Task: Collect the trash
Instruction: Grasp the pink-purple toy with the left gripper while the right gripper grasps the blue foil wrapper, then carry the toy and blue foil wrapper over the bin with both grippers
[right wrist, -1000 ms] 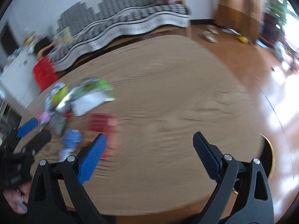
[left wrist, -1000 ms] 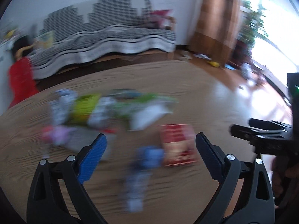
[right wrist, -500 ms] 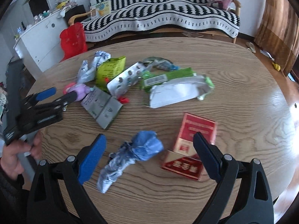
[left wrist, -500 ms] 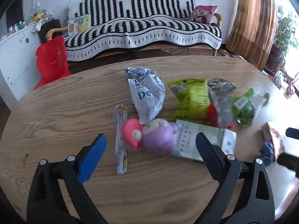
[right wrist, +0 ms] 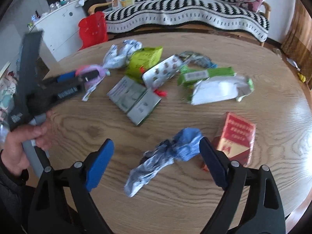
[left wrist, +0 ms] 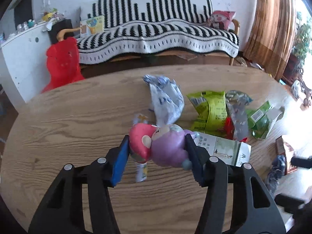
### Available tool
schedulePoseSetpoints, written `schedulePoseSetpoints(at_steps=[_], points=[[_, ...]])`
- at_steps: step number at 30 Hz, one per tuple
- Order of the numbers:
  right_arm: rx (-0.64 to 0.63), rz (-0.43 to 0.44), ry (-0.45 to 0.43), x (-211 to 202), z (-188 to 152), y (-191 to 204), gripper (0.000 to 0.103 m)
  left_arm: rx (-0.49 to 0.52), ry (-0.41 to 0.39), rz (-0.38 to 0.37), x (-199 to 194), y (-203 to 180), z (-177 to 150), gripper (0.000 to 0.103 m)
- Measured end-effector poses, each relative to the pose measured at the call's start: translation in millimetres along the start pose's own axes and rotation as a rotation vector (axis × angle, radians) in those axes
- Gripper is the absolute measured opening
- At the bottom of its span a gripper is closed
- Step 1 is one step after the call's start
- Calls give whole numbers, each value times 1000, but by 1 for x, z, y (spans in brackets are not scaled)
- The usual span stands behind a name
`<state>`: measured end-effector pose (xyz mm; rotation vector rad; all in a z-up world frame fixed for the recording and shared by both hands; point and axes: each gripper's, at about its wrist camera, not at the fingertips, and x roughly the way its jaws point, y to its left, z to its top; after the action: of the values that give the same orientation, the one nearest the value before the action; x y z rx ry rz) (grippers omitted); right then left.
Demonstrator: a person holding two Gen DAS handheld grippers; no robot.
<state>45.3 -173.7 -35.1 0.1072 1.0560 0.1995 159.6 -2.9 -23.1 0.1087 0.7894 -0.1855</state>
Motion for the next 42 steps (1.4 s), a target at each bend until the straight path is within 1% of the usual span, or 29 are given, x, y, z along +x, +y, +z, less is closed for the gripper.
schedulePoseSetpoints(at_steps=[3, 5, 8, 9, 10, 11, 12, 13, 16, 19, 23, 27, 30, 31, 33, 34, 36, 37, 38, 42], points=[[-33, -5, 58, 11, -6, 10, 77, -28, -17, -7, -23, 8, 1, 55], [-48, -24, 79, 17, -10, 14, 74, -27, -29, -14, -34, 8, 0, 55], [-49, -47, 104, 28, -13, 16, 64, -19, -24, -22, -41, 2, -3, 55], [-51, -61, 109, 32, -14, 16, 54, -19, -22, -25, -42, 1, -4, 55], [-53, -78, 101, 33, -14, 16, 49, -20, -20, -29, -43, -1, -4, 55], [-53, -81, 96, 32, -14, 16, 34, -19, -20, -31, -44, -4, -4, 55], [-41, -62, 94, 30, -13, 14, 23, -18, -21, -33, -45, -6, -4, 55], [-32, -52, 79, 25, -13, 13, 23, -18, -21, -36, -45, -8, -4, 55], [-42, -64, 13, 5, -11, 11, 23, -8, -24, -52, -47, -18, -3, 55], [-16, -49, -37, -16, -10, -3, 23, 0, -27, -69, -49, -31, -1, 55], [47, -75, -75, -41, -13, -42, 23, 15, -26, -105, -50, -57, 2, 55], [153, -125, -114, -72, -26, -104, 23, 53, -29, -164, -55, -99, 4, 55], [260, -177, -140, -100, -49, -164, 23, 84, -33, -214, -59, -136, 4, 55], [285, -191, -146, -105, -54, -179, 23, 95, -31, -231, -60, -150, 3, 55], [354, -243, -157, -123, -75, -222, 23, 121, -27, -273, -62, -182, 1, 55], [374, -260, -159, -128, -83, -234, 23, 133, -27, -294, -64, -198, 0, 55], [451, -307, -160, -143, -112, -277, 23, 163, -24, -341, -67, -234, -5, 55], [475, -321, -158, -147, -121, -290, 23, 180, -24, -363, -69, -252, -9, 55], [516, -345, -153, -153, -139, -312, 23, 198, -23, -383, -71, -268, -13, 55], [638, -390, -121, -163, -196, -374, 23, 279, -6, -481, -78, -341, -36, 55]])
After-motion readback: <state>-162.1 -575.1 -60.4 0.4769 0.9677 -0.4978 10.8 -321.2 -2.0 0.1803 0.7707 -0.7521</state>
